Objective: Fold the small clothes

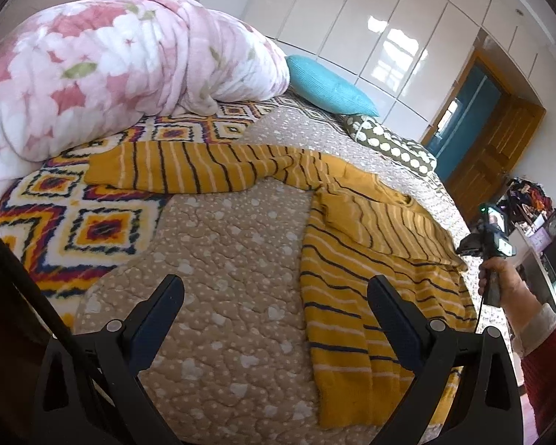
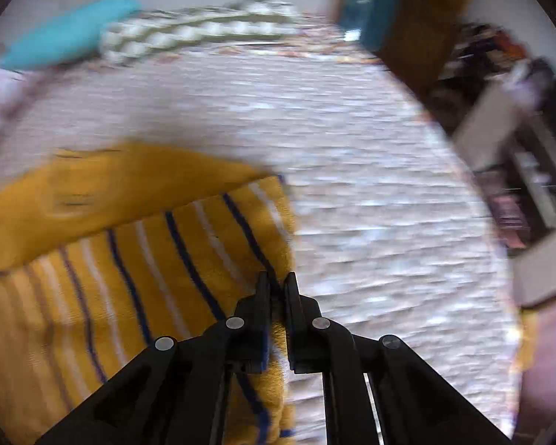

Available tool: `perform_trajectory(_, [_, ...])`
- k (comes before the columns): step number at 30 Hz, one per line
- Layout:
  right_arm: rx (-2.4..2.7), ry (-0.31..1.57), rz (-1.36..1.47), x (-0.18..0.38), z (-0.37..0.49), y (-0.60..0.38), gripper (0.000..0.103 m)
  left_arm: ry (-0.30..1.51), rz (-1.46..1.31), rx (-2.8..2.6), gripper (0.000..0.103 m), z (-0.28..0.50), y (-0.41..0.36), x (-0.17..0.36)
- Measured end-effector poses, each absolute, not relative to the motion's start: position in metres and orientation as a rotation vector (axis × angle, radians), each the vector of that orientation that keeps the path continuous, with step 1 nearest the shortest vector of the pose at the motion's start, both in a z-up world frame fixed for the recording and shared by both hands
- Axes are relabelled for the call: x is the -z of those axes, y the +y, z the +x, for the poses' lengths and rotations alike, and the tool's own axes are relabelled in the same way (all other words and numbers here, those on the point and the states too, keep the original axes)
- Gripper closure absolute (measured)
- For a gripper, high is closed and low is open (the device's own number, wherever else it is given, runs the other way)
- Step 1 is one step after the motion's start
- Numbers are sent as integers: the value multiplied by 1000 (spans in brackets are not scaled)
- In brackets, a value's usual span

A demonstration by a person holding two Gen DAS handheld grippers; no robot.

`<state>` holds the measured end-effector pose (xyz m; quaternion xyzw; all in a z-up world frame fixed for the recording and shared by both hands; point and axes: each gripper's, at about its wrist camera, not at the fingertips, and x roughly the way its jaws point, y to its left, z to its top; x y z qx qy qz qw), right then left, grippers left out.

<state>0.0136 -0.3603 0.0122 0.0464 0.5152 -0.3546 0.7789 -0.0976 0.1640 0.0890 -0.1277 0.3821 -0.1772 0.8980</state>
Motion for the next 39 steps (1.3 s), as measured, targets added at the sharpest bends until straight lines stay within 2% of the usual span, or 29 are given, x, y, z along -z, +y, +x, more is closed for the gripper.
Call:
perform_trajectory(2, [825, 1076, 31, -21, 7, -353, 94, 793, -252, 376, 4, -99, 161, -88])
perform_trajectory(5, [743, 947, -1, -56, -4, -309, 74, 794, -252, 378, 4, -97, 162, -86])
perform_trajectory(6, [662, 920, 3, -65, -4, -288, 73, 795, -262, 378, 4, -96, 163, -85])
perform_trajectory(7, [554, 915, 9, -72, 1, -262, 73, 798, -277, 379, 4, -95, 165, -83])
perform_trajectory(9, [331, 937, 30, -77, 12, -214, 62, 804, -302, 373, 4, -95, 170, -81])
perform_trajectory(11, [93, 963, 75, -72, 24, -162, 56, 810, -319, 352, 4, -95, 179, -79])
perform_trajectory(14, [-122, 977, -22, -54, 39, -80, 54, 806, -330, 317, 4, -98, 197, -79])
perform_trajectory(20, [-144, 1004, -342, -9, 53, -4, 52, 792, -384, 252, 4, -99, 242, -74])
perform_trajectory(21, [-121, 1010, -376, -3, 53, -4, 62, 793, -392, 246, 4, -98, 246, -73])
perform_trajectory(22, [-110, 1024, -385, 2, 58, -4, 79, 793, -404, 242, 4, -97, 250, -71])
perform_trajectory(23, [-107, 1048, -366, 5, 64, -9, 102, 793, -417, 241, 4, -96, 254, -70])
perform_trajectory(31, [-45, 938, -106, -45, 95, -15, 102, 784, -446, 227, 4, -85, 265, -70])
perform_trajectory(32, [-87, 957, -101, -46, 98, -12, 99, 780, -449, 226, 4, -85, 266, -72])
perform_trajectory(33, [-139, 1003, -111, -42, 98, -9, 78, 773, -449, 226, 4, -87, 267, -73])
perform_trajectory(35, [-166, 1013, -183, -33, 85, -4, 49, 763, -436, 219, 4, -88, 269, -73])
perform_trajectory(39, [-206, 1001, -325, -15, 46, 4, 49, 771, -432, 223, 4, -86, 271, -68])
